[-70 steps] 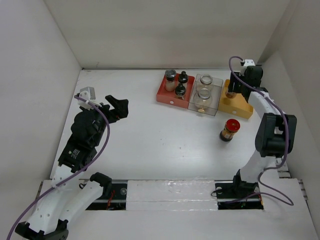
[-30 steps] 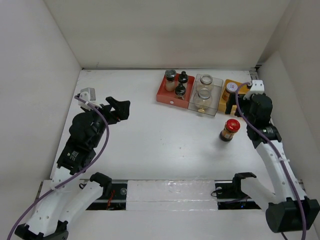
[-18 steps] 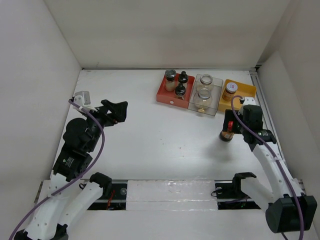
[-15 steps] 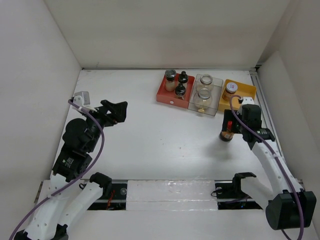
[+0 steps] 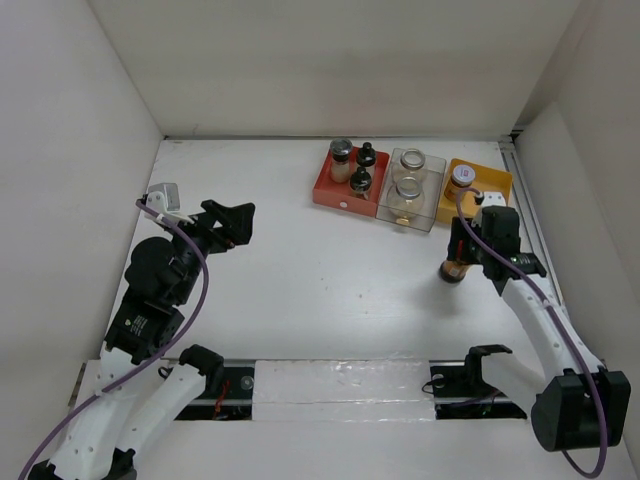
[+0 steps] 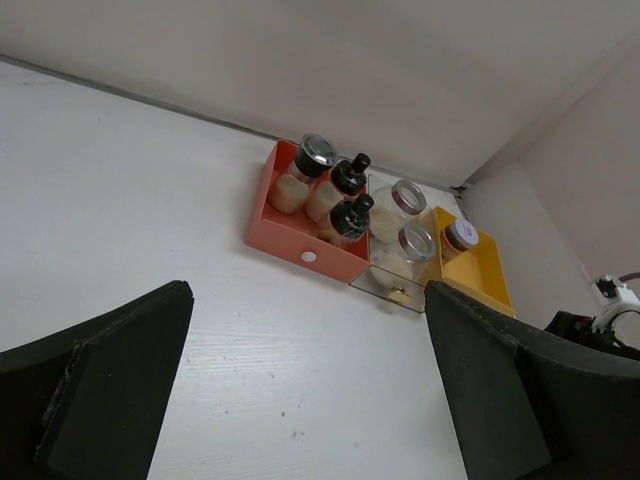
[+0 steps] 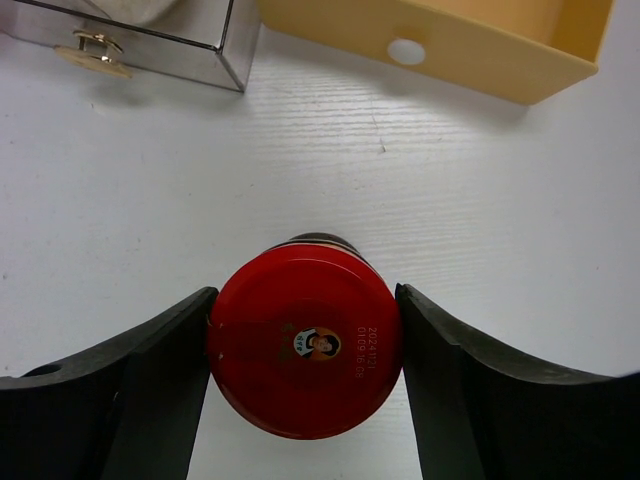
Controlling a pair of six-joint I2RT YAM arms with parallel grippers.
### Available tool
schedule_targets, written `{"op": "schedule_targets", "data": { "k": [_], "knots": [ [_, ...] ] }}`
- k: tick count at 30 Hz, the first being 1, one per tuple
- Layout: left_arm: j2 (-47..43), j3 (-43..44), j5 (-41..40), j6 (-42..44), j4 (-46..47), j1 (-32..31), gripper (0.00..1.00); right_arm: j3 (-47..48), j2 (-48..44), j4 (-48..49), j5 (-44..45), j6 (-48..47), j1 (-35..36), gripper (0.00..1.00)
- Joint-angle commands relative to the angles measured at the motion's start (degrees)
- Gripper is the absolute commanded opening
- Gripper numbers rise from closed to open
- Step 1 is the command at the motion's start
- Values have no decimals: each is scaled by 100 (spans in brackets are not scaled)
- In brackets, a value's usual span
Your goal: Organize the condiment bottles
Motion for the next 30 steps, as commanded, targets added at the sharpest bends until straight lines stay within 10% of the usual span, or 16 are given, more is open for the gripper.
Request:
{"op": "schedule_targets", "data": {
  "k": [1, 7, 30],
  "knots": [
    [1, -31, 74, 31, 254, 23, 98, 69, -349, 249, 140, -38, 40, 62],
    [54, -31, 126, 31, 254, 23, 98, 1330, -826, 187, 386, -109, 40, 59],
    [212, -31, -31, 83, 254, 23, 98, 4429, 3541, 2068, -1415, -30, -2131, 57]
  ]
}}
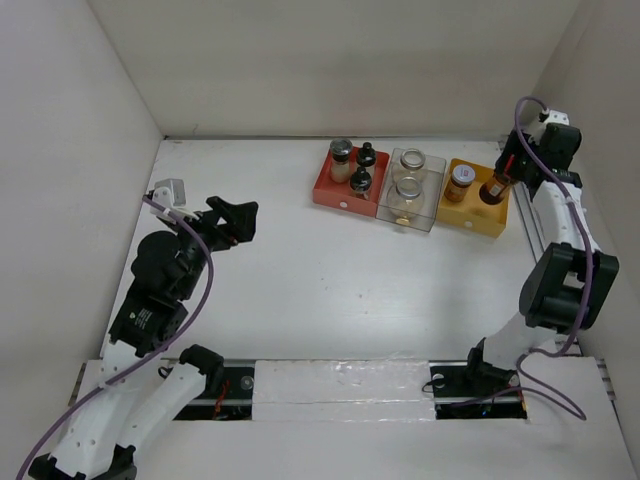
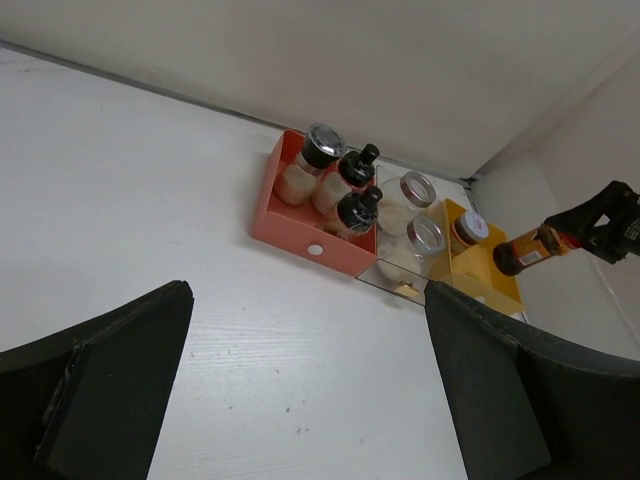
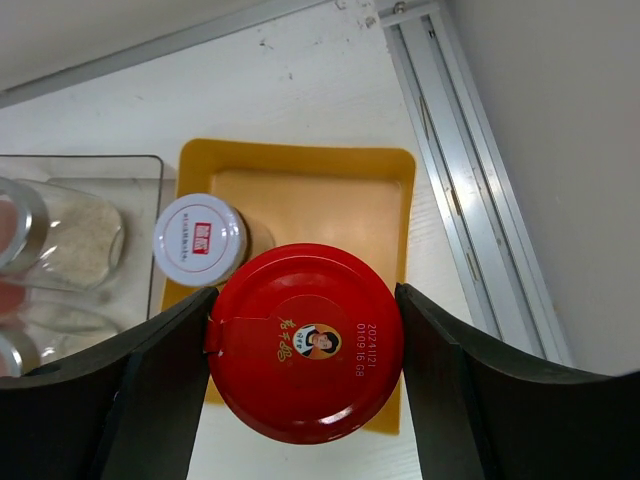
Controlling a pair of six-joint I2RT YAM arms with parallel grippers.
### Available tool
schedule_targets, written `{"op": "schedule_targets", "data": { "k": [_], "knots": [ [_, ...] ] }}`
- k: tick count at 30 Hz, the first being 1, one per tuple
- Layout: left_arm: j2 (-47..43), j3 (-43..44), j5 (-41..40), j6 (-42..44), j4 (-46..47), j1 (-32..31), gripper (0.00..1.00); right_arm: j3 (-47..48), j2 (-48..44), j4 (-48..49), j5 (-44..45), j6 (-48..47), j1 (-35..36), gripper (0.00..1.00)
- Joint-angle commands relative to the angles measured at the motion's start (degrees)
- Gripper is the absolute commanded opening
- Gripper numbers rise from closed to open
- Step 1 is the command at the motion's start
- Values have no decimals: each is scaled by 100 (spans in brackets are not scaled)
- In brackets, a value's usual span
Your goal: Organize the condiment bottles
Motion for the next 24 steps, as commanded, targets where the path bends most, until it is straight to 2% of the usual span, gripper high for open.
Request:
{"op": "schedule_targets", "data": {
  "k": [1, 5, 10, 16, 20, 24],
  "knots": [
    [85, -31, -25, 81, 241, 23, 98, 610, 56, 1052, -323, 23, -85, 57],
    [138, -31, -25, 81, 241, 23, 98, 672, 469, 1104, -42, -30, -85, 57],
    [261, -31, -25, 133, 241, 23, 98, 488, 943, 1464, -103, -92, -85, 58],
    [261, -31, -25, 134, 241, 23, 98, 356, 1076, 1597, -32, -92, -85, 58],
    [314, -31, -25, 134, 241, 23, 98, 242, 1076, 1597, 99, -144, -32, 67],
    [314, -31, -25, 134, 241, 23, 98, 189, 1076, 1650, 99, -144, -32, 70]
  ]
}}
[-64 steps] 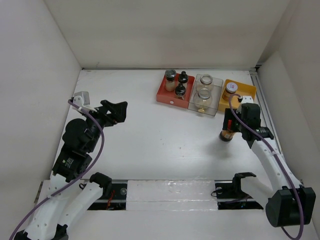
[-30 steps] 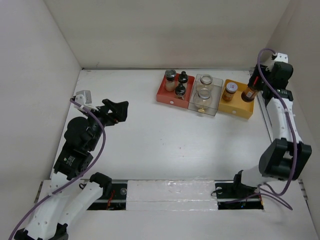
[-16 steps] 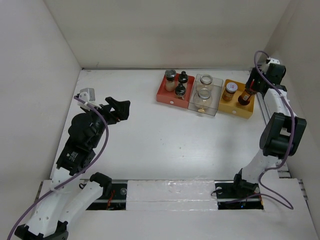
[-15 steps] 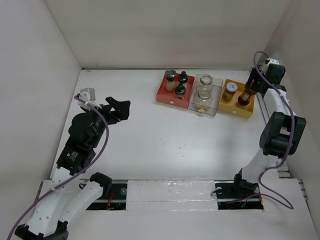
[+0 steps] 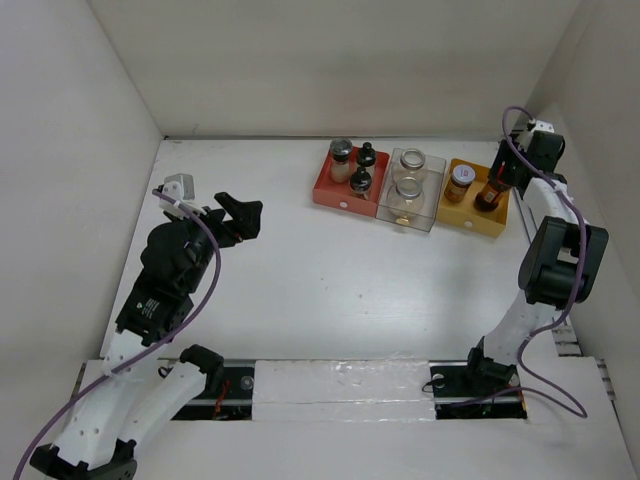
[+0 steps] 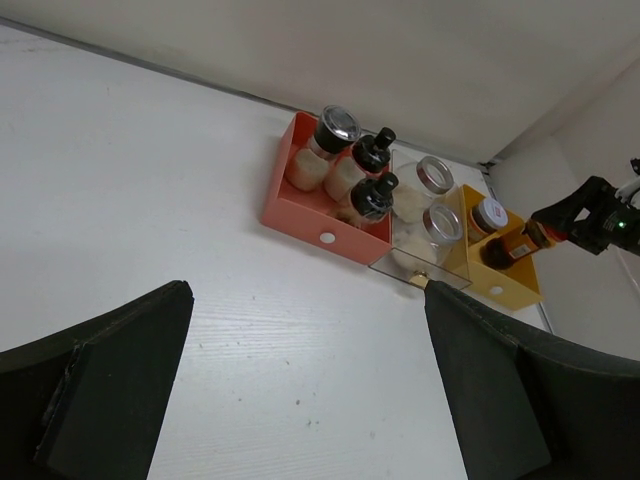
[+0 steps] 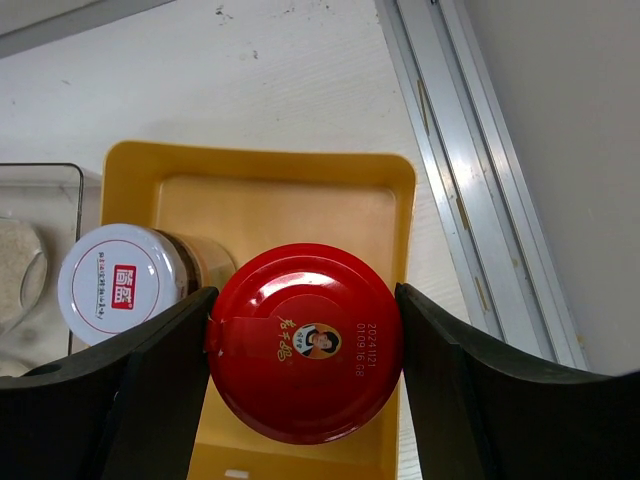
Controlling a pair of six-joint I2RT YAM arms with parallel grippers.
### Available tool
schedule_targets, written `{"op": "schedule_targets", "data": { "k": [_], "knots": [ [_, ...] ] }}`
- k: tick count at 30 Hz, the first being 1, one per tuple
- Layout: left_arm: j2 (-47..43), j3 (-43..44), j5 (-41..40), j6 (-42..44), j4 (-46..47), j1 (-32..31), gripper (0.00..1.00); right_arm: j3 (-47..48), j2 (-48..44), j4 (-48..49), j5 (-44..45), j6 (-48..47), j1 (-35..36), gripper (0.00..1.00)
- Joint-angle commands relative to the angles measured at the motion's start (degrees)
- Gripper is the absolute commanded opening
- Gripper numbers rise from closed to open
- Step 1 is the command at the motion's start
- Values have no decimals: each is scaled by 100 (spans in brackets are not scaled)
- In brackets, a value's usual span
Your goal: Organize the condiment bottles
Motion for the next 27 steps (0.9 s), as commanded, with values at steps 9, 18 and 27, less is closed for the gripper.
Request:
{"op": "schedule_targets", "data": {
  "k": [9, 18, 27],
  "knots": [
    [-101, -31, -25, 88, 239, 23, 98, 9, -167, 917, 91, -31, 25, 78],
    [-102, -31, -25, 88, 239, 23, 99, 211, -885, 760, -41, 22, 77, 99],
    [-287, -31, -25, 88, 186, 23, 99, -69, -3118, 864, -603, 22, 962, 99]
  ]
}}
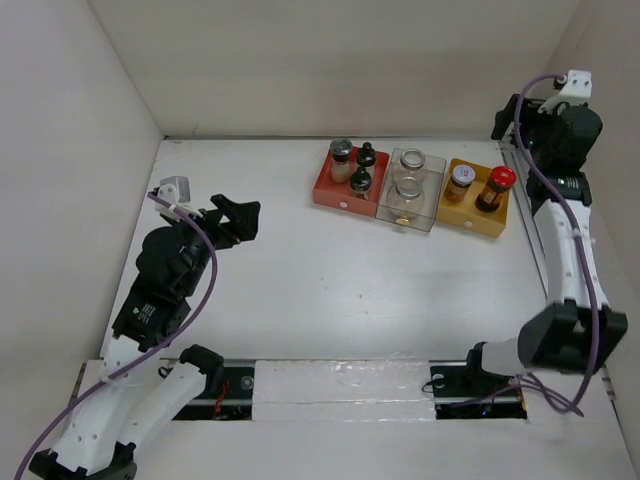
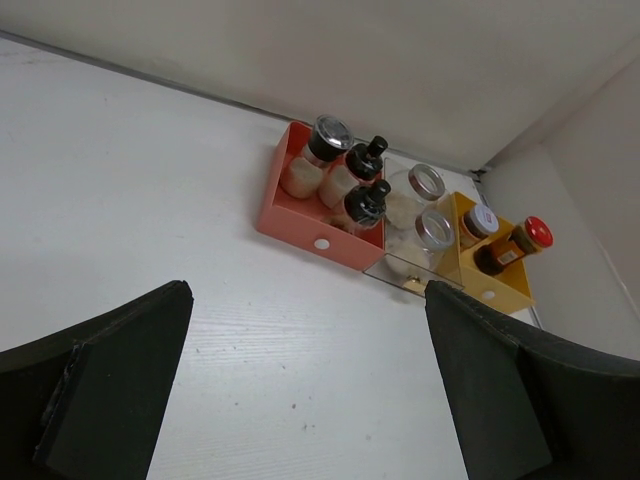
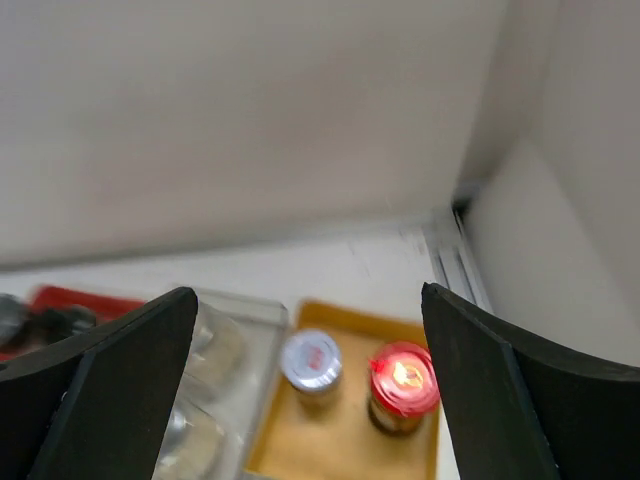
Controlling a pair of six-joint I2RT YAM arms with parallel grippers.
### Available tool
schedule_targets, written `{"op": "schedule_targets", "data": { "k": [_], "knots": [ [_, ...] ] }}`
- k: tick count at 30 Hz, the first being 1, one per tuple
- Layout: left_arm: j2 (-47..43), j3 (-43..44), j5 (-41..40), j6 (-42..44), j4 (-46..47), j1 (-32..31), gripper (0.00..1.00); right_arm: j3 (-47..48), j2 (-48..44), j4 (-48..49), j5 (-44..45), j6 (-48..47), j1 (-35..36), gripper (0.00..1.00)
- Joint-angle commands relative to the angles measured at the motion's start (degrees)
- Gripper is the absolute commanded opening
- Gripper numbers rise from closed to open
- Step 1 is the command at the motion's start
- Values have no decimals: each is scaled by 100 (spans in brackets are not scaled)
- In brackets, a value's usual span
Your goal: Organize the condiment bottles
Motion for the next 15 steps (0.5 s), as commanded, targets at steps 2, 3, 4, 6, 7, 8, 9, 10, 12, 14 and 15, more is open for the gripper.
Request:
{"op": "schedule_targets", "data": {
  "k": [2, 3, 4, 6, 7, 8, 9, 10, 12, 14, 15],
  "knots": [
    [-188, -31, -23, 88, 243, 23, 99, -276, -1316, 565, -490, -100, 852, 99],
    [-188, -31, -23, 88, 243, 23, 99, -408, -1501, 566, -490, -101, 1315, 99],
    [-241, -31, -23, 88, 243, 23, 99, -670, -1659, 653, -490, -101, 1546, 99],
    [-241, -31, -23, 88, 304, 23, 99, -961, -2116, 775, -700, -154, 2020, 97],
    [-241, -31, -23, 88, 304, 23, 99, -1119, -2248, 846, -779, -154, 2519, 97],
    [-241, -31, 38, 36, 304, 23, 99, -1417, -2450, 899, -876, -154, 2758, 96],
    [-241, -31, 39, 35, 304, 23, 99, -1559, -2521, 961, -999, -154, 3022, 96],
    [-241, -31, 39, 35, 304, 23, 99, -1665, -2583, 961, -1174, -215, 3529, 95],
    [-293, -31, 39, 35, 304, 23, 99, -1946, -2697, 779, -1333, -363, 4007, 95],
    [-294, 22, 39, -17, 304, 23, 99, -2122, -2698, 619, -1622, -426, 4655, 95],
    [-294, 22, 39, -17, 304, 23, 99, -2314, -2750, 549, -1624, -504, 4868, 95]
  ]
}}
